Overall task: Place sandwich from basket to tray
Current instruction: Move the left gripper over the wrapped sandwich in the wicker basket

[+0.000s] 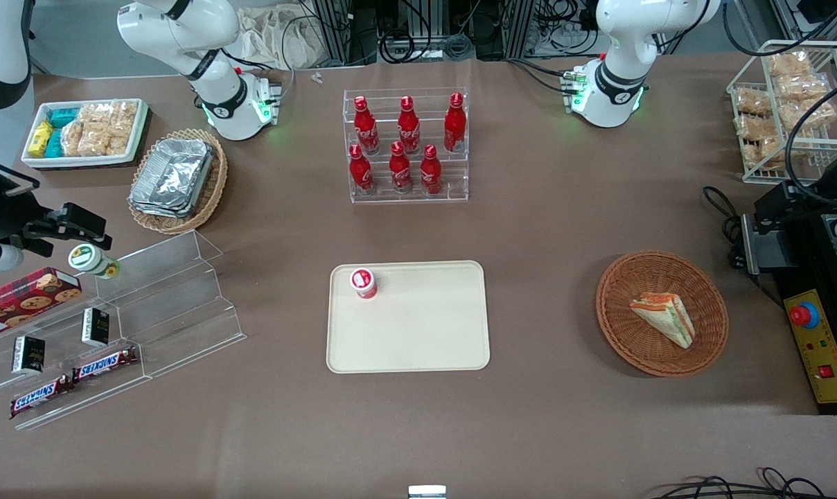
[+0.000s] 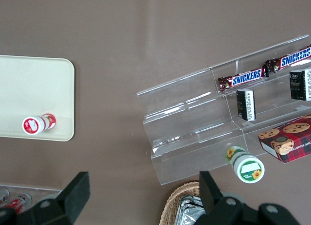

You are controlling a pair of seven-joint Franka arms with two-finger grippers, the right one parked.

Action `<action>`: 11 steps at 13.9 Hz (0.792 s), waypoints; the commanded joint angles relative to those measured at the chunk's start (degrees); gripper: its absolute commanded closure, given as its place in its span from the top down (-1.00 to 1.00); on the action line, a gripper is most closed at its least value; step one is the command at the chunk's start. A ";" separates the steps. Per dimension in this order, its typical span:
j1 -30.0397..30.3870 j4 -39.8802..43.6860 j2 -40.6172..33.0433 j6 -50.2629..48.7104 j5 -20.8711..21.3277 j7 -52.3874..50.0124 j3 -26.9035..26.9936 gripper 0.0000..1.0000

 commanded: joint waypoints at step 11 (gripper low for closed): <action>0.01 -1.96 0.79 -0.59 0.04 -1.52 -0.12 0.99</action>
